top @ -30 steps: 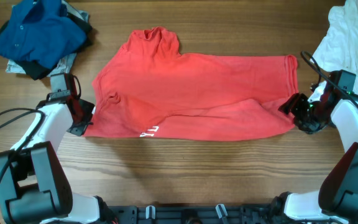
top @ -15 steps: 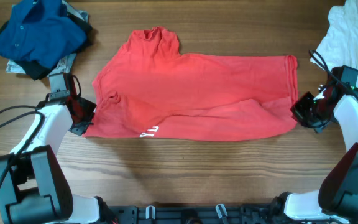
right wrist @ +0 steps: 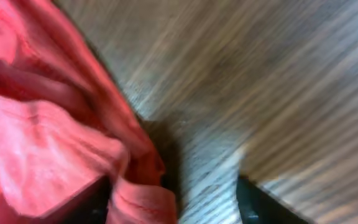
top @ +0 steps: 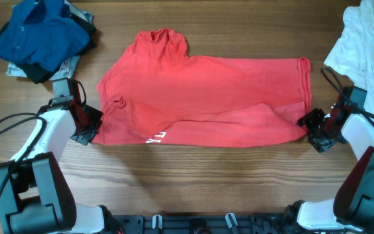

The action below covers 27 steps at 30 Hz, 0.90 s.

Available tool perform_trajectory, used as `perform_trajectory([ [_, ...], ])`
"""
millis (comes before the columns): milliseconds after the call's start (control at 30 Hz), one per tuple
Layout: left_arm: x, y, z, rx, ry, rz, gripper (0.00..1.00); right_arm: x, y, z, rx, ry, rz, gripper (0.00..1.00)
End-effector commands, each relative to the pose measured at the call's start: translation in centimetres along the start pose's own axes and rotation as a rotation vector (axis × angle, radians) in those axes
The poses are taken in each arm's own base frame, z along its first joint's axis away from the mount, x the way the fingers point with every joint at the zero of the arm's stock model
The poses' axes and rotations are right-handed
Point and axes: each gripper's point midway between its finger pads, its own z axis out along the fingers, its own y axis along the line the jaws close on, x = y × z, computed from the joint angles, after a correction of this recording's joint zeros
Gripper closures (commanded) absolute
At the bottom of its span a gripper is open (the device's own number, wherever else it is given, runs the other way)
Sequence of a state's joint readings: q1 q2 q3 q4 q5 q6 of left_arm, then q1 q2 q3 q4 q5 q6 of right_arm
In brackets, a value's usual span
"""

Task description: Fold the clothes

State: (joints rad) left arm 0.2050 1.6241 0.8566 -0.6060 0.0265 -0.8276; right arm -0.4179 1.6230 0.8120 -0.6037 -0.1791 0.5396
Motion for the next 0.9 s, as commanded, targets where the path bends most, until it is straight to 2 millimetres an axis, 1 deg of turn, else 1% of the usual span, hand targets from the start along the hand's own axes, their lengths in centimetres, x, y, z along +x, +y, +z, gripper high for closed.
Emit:
perform_trajectory([
  [0,0.1,0.1,-0.2,0.009,0.001,0.010,0.86,1.3,0.2,0.6,-0.035,0.055,0.000,0.62],
  [33,0.1,0.1,-0.2,0.009,0.001,0.010,0.86,1.3,0.2,0.6,-0.035,0.055,0.001,0.67],
  [100,0.2,0.2,-0.2,0.003,0.006,0.010,0.85,0.8,0.4,0.4,-0.037,0.042,0.015,0.92],
  [133,0.3,0.3,-0.2,0.000,0.008,0.010,0.85,0.5,0.6,0.0,-0.032,0.037,0.016,0.96],
  [233,0.3,0.3,-0.2,0.000,0.008,0.035,0.85,-1.5,0.3,-2.7,0.061,-0.007,0.016,0.96],
  [267,0.3,0.3,-0.2,0.001,0.007,0.035,0.85,-2.1,-0.2,-3.8,0.113,-0.025,0.016,0.94],
  [333,0.2,0.2,-0.2,0.005,0.004,0.035,0.85,-2.7,-1.4,-5.3,0.210,-0.045,0.016,0.91],
  [367,0.2,0.2,-0.2,0.006,0.003,0.035,0.84,-2.7,-2.2,-5.5,0.253,-0.052,0.015,0.78],
  [400,0.2,0.2,-0.2,0.006,0.003,0.035,0.84,-2.5,-2.7,-5.4,0.276,-0.049,0.014,0.27],
  [433,0.2,0.2,-0.2,0.006,0.004,0.035,0.84,-2.3,-2.8,-5.3,0.279,-0.042,0.015,0.21],
  [467,0.2,0.2,-0.2,0.006,0.004,0.035,0.83,-2.0,-3.0,-5.2,0.281,-0.031,0.016,0.19],
  [500,0.2,0.2,-0.2,0.005,0.004,0.035,0.83,-1.8,-2.9,-5.1,0.279,-0.021,0.017,0.01],
  [567,0.2,0.2,-0.2,0.005,0.004,0.035,0.82,-1.6,-2.6,-5.0,0.256,-0.008,0.013,0.00],
  [633,0.5,0.1,-0.2,0.014,0.019,0.037,0.84,-1.0,0.2,-4.5,0.099,0.044,-0.086,0.00],
  [667,1.1,-0.6,-0.3,0.050,0.056,0.084,0.92,-0.3,2.3,-4.5,-0.023,0.086,-0.164,0.00],
  [700,1.6,-1.0,-0.4,0.073,0.078,0.116,0.96,0.1,3.1,-4.6,-0.077,0.107,-0.194,0.02],
  [733,2.0,-1.4,-0.5,0.082,0.089,0.147,0.96,0.5,4.1,-4.7,-0.131,0.120,-0.238,0.15],
  [767,2.5,-2.1,-0.9,0.090,0.088,0.184,0.96,0.8,4.7,-4.6,-0.149,0.122,-0.282,0.34],
  [800,3.0,-3.3,-1.9,0.113,0.076,0.227,0.96,1.1,5.2,-4.6,-0.152,0.123,-0.312,0.57],
  [833,3.3,-4.6,-3.0,0.148,0.053,0.285,0.96,1.4,5.6,-4.5,-0.153,0.125,-0.336,0.72],
  [867,4.0,-6.2,-4.6,0.198,0.024,0.358,0.96,2.0,6.2,-4.4,-0.155,0.132,-0.372,0.87],
])
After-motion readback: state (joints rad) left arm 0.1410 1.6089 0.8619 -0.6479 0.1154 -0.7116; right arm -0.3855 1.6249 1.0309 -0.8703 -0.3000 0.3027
